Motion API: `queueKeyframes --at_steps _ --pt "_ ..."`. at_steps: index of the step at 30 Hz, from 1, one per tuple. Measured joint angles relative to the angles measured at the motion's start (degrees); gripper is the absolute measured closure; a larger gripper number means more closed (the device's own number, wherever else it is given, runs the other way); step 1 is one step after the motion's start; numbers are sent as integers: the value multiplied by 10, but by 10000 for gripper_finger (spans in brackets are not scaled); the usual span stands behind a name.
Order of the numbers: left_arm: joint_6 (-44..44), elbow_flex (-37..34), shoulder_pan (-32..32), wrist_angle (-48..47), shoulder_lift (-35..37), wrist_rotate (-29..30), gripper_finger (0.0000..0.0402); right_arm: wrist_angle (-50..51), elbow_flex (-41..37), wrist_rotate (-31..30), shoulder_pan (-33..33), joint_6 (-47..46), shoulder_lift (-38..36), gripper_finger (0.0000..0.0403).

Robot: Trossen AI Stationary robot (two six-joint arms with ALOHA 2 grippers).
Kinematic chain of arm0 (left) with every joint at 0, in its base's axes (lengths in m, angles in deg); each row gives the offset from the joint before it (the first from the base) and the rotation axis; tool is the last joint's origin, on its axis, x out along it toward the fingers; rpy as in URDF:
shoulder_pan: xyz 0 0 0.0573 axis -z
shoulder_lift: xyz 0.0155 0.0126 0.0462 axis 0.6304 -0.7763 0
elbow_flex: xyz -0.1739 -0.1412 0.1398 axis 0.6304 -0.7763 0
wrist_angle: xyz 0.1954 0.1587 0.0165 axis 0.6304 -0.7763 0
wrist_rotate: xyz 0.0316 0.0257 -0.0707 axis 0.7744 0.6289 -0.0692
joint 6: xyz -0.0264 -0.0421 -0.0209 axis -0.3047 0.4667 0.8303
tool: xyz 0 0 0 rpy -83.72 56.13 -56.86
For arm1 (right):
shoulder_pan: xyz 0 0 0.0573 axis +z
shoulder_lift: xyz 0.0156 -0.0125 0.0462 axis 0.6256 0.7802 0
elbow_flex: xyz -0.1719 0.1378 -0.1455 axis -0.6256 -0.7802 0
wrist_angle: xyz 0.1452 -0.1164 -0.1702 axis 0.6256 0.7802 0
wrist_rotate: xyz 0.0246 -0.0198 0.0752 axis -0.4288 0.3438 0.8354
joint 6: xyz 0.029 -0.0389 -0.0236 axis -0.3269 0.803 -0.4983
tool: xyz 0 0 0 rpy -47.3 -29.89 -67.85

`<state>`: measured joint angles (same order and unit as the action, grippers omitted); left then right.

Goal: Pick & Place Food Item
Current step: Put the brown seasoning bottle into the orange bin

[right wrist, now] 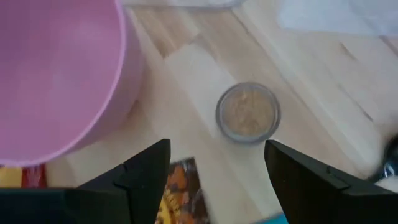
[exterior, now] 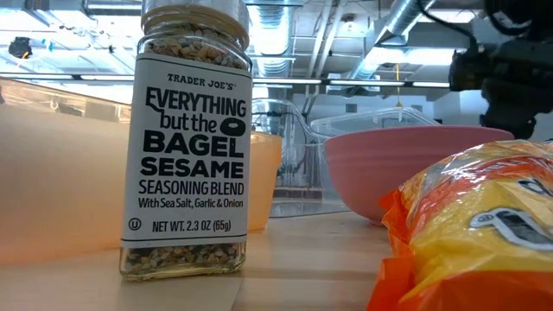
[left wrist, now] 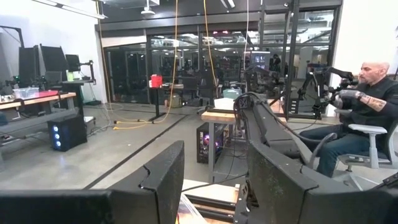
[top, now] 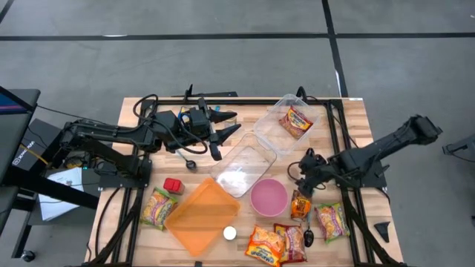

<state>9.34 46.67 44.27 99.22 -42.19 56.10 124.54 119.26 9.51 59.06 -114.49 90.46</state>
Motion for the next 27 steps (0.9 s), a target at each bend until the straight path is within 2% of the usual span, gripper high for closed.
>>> queueKeyframes --at_steps 12,19,27 --pt "0 0 0 0 0 -4 234 -55 -30 40 -85 91 10 146" --pt "0 0 0 1 0 -5 234 -74 -30 60 -113 141 42 146" --pt "1 0 0 1 0 -5 234 -87 -30 63 -123 148 82 148"
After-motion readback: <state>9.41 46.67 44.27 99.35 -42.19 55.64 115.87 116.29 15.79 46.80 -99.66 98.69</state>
